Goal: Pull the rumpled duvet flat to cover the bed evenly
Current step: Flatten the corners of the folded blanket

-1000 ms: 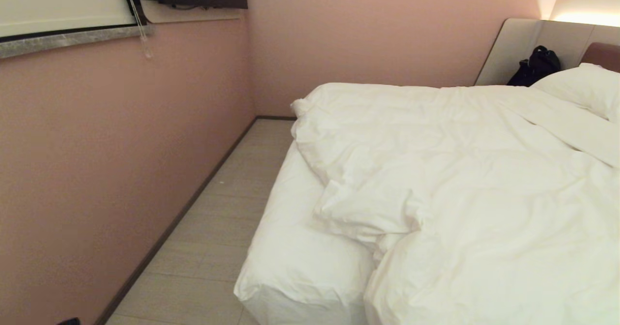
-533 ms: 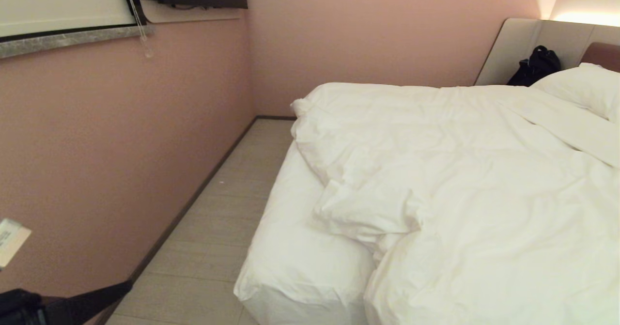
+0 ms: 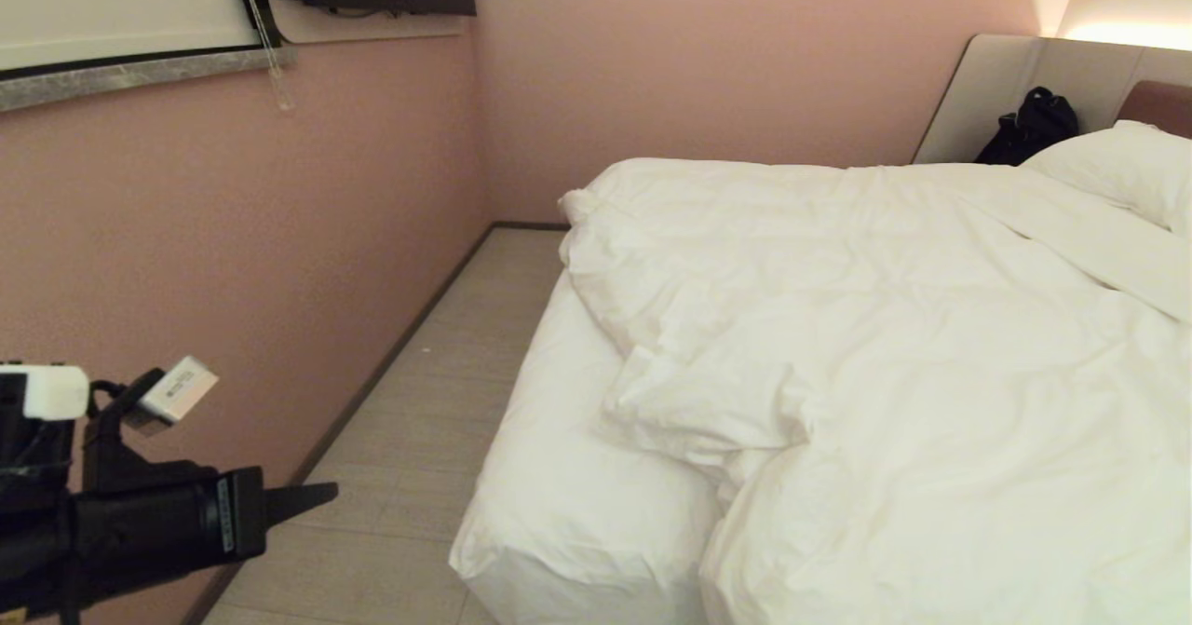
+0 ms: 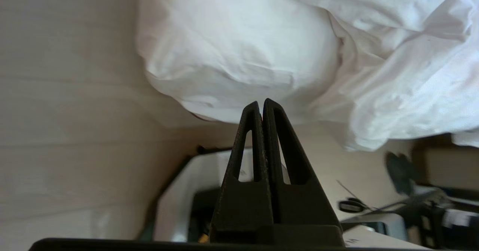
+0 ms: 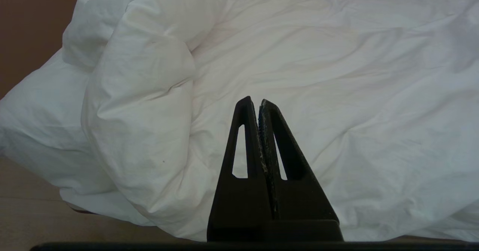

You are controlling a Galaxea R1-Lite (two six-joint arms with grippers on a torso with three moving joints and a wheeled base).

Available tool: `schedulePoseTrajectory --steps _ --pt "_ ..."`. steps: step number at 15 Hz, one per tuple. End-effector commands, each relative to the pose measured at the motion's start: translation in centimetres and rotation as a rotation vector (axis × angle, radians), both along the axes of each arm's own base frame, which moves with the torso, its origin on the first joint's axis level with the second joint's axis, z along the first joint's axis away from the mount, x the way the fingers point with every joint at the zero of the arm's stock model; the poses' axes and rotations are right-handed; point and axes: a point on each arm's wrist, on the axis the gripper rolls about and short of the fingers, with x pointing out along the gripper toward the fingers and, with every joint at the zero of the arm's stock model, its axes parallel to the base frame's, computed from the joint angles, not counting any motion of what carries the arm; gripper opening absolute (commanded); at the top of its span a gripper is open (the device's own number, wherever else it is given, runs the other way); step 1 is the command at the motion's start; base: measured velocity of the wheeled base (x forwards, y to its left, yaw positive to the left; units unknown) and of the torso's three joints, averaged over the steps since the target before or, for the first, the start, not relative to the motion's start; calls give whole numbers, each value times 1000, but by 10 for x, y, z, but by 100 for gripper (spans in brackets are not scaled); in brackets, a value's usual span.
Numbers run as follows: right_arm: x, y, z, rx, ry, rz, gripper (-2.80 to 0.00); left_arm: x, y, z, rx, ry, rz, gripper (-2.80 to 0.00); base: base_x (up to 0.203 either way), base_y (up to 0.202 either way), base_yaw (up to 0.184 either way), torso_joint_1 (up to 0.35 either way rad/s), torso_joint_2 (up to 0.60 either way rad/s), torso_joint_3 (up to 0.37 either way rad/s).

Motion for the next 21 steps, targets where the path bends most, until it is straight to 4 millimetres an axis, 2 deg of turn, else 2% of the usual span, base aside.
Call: schedulePoseTrajectory --steps 1,4,6,13,17,21 --pt "0 0 0 0 -1 1 -280 20 -9 -10 -19 79 -30 -280 0 0 0 0 0 0" --pt "0 0 0 0 0 0 -280 35 -31 -8 -74 127 -72 -280 0 0 0 0 0 0" --pt "0 0 0 0 0 1 -280 46 -38 -8 -93 151 -77 -280 0 0 0 0 0 0" --pt "0 0 0 0 0 1 -280 103 -54 -35 -120 244 -38 -280 0 0 0 0 0 0" --pt "0 0 0 0 -1 1 -280 122 -73 -55 -113 241 -59 -280 0 0 0 0 0 0" --pt "0 0 0 0 0 1 -280 129 -95 -58 -126 180 -123 -280 0 0 0 0 0 0"
